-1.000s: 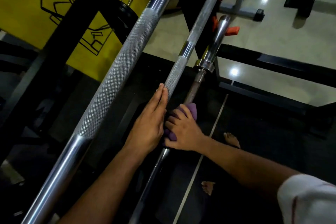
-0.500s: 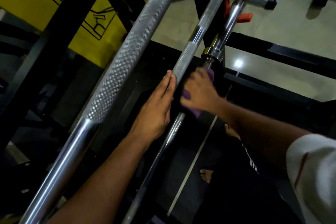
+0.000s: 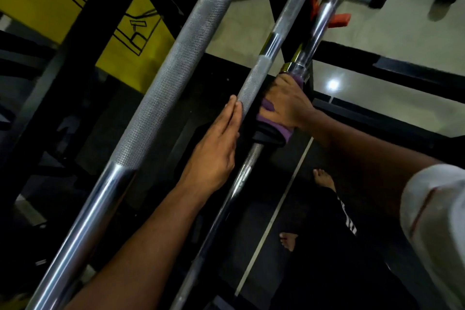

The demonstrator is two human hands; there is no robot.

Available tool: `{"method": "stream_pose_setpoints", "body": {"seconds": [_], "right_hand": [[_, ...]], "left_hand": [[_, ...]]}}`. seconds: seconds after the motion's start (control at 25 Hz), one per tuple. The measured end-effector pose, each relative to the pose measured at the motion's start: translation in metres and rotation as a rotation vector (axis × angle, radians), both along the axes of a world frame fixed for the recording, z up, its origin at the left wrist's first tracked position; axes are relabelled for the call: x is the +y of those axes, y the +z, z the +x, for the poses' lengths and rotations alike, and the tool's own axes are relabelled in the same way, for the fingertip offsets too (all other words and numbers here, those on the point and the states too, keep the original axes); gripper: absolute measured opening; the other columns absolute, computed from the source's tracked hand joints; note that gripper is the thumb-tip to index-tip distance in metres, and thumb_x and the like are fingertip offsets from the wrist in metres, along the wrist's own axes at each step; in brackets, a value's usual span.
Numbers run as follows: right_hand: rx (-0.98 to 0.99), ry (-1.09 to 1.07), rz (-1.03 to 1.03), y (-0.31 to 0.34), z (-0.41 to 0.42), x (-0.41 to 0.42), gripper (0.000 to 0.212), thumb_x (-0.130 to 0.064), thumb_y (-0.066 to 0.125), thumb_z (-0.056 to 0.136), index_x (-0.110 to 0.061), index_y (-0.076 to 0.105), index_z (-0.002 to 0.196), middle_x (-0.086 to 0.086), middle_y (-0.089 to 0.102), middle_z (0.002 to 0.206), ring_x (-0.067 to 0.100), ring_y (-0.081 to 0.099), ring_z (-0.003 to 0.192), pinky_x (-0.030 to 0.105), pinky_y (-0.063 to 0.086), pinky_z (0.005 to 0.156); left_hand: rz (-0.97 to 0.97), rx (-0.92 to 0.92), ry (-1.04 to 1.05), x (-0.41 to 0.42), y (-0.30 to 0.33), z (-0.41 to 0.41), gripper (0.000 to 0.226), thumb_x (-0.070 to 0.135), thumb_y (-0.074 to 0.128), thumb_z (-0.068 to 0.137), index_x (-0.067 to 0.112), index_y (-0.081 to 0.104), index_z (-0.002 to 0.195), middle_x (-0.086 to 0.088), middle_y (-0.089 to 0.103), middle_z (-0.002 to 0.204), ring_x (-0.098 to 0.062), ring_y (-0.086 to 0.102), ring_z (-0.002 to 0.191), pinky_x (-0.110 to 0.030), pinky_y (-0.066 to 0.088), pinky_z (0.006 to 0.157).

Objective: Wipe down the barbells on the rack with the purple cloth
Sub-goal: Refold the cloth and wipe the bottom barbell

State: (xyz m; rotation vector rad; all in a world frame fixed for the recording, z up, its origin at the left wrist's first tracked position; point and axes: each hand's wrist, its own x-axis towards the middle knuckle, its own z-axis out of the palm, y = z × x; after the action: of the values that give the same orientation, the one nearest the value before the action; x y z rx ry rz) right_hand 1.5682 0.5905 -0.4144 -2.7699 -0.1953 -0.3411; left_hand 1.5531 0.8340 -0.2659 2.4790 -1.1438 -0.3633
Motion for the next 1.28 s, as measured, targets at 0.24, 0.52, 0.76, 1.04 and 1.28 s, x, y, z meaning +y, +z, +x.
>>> {"method": "stream_pose_setpoints", "body": {"seconds": [0.24,0.52,0.76,1.04,1.28], "right_hand": [[-0.109,-0.833,1.941,-0.009,-0.09,0.058,0.028,-0.03,0.048,0.093,-0.02,0.068,0.109,-0.001,0.073,0.105,0.013,0.067,0.1,0.031,0.053,0.091],[0.1,-0.948,2.117,-0.058,-0.034,0.047,0.056,-0.057,0.048,0.094,-0.01,0.059,0.124,0.024,0.06,0.119,0.037,0.062,0.105,0.043,0.049,0.089],[-0.007,-0.7,2.149,-0.009,0.007,0.048,0.064,-0.06,0.031,0.102,-0.018,0.066,0.069,0.006,0.055,0.055,0.025,0.053,0.042,0.028,0.045,0.043],[0.126,-0.982,2.297,-0.034,-0.036,0.144,0.043,-0.053,0.071,0.086,-0.013,0.064,0.1,0.009,0.065,0.086,0.022,0.063,0.071,0.034,0.055,0.063],[0.045,-1.025,2.252,-0.035,-0.044,0.146,0.073,-0.045,0.085,0.073,-0.01,0.061,0.133,0.014,0.068,0.128,0.029,0.065,0.119,0.044,0.052,0.102]], "left_hand": [[-0.048,-0.003,-0.013,0.001,-0.003,0.002,0.066,-0.005,0.048,0.099,0.007,0.02,0.158,-0.004,0.01,0.168,-0.013,0.017,0.152,-0.011,0.02,0.117],[-0.049,-0.002,-0.009,0.0,0.0,0.001,0.068,-0.008,0.049,0.097,0.007,0.02,0.158,-0.004,0.011,0.167,-0.012,0.016,0.152,-0.001,0.017,0.11],[-0.074,0.001,-0.004,0.0,-0.001,0.001,0.066,-0.007,0.049,0.098,0.006,0.022,0.157,-0.005,0.013,0.167,-0.011,0.018,0.152,-0.009,0.019,0.115],[-0.065,0.026,-0.017,0.001,-0.003,0.003,0.062,-0.002,0.047,0.101,0.003,0.021,0.157,-0.008,0.012,0.167,-0.014,0.016,0.153,-0.021,0.02,0.121],[-0.07,0.032,-0.014,0.001,-0.004,0.003,0.061,-0.001,0.047,0.101,0.004,0.021,0.157,-0.007,0.012,0.167,-0.013,0.016,0.153,-0.022,0.02,0.121]]}}
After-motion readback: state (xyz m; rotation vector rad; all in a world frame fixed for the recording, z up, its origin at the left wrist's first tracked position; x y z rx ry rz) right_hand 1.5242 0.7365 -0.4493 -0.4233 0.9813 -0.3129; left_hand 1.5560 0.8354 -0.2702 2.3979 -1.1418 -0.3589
